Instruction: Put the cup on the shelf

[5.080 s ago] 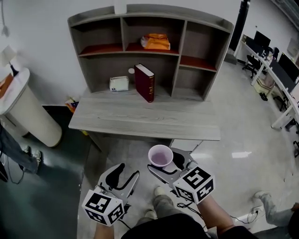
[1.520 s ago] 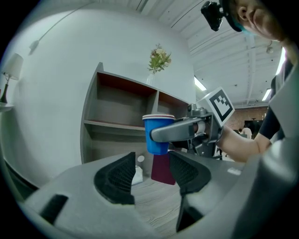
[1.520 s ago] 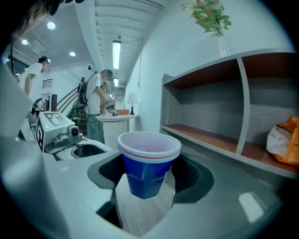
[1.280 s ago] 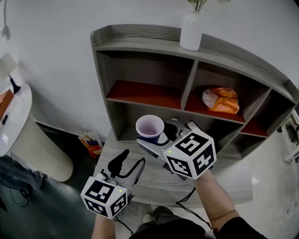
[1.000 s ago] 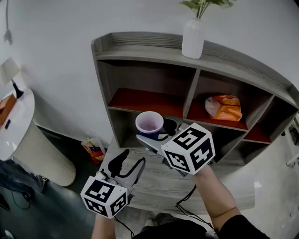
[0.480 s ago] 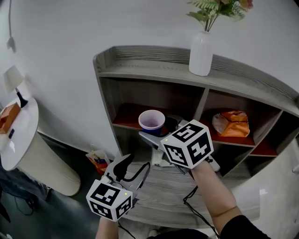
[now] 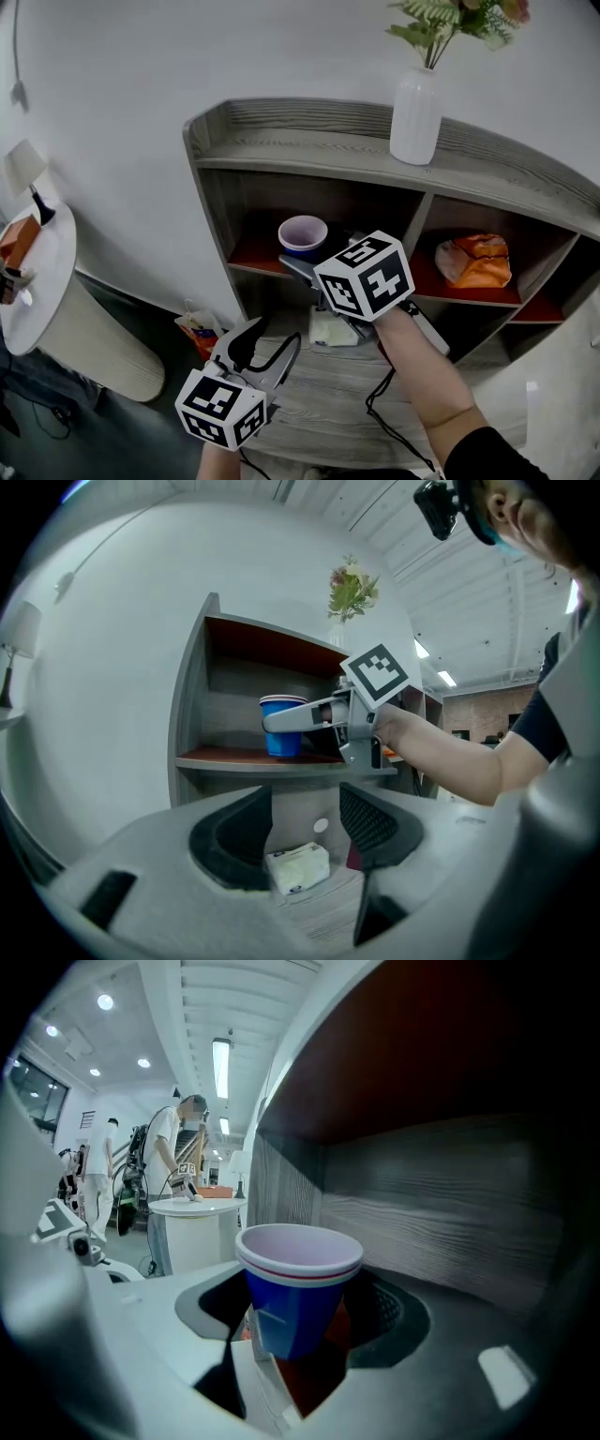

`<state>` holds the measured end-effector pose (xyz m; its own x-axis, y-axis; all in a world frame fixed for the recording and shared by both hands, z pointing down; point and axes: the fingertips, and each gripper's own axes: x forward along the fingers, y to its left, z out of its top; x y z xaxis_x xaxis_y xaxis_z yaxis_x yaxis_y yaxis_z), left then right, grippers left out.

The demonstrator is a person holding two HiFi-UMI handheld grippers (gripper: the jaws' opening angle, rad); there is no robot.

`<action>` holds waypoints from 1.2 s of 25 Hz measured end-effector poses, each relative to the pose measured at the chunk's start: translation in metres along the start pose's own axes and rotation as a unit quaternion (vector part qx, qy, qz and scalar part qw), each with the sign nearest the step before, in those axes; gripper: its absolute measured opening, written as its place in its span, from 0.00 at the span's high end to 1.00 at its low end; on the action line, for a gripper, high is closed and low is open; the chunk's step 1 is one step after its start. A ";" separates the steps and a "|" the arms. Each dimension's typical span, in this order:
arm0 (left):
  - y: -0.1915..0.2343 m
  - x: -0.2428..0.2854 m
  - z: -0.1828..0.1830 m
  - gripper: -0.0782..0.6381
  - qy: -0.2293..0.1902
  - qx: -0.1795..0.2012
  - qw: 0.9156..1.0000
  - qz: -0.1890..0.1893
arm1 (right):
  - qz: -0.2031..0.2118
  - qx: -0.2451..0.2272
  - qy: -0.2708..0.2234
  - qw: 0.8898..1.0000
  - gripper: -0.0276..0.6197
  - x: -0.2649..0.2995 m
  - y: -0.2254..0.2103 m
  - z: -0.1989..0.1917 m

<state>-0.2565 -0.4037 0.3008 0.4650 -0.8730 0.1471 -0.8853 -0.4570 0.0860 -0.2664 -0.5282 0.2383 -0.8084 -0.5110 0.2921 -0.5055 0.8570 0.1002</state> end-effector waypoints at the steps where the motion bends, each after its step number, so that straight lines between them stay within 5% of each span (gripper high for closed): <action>1: 0.001 0.000 0.000 0.59 0.000 -0.001 1.000 0.001 | -0.001 0.001 0.002 1.000 0.48 0.003 -0.002 -0.001; 14: 0.006 0.010 -0.001 0.59 0.003 0.003 1.000 0.008 | -0.012 -0.001 0.015 1.000 0.47 0.014 -0.014 -0.009; 30: -0.005 0.003 0.004 0.57 -0.013 0.004 1.000 0.021 | -0.059 0.014 -0.045 0.997 0.39 -0.019 -0.016 -0.003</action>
<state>-0.2505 -0.4052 0.2968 0.4273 -0.8955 0.1243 -0.9040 -0.4214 0.0718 -0.2423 -0.5321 0.2344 -0.7660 -0.6133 0.1928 -0.6061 0.7889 0.1015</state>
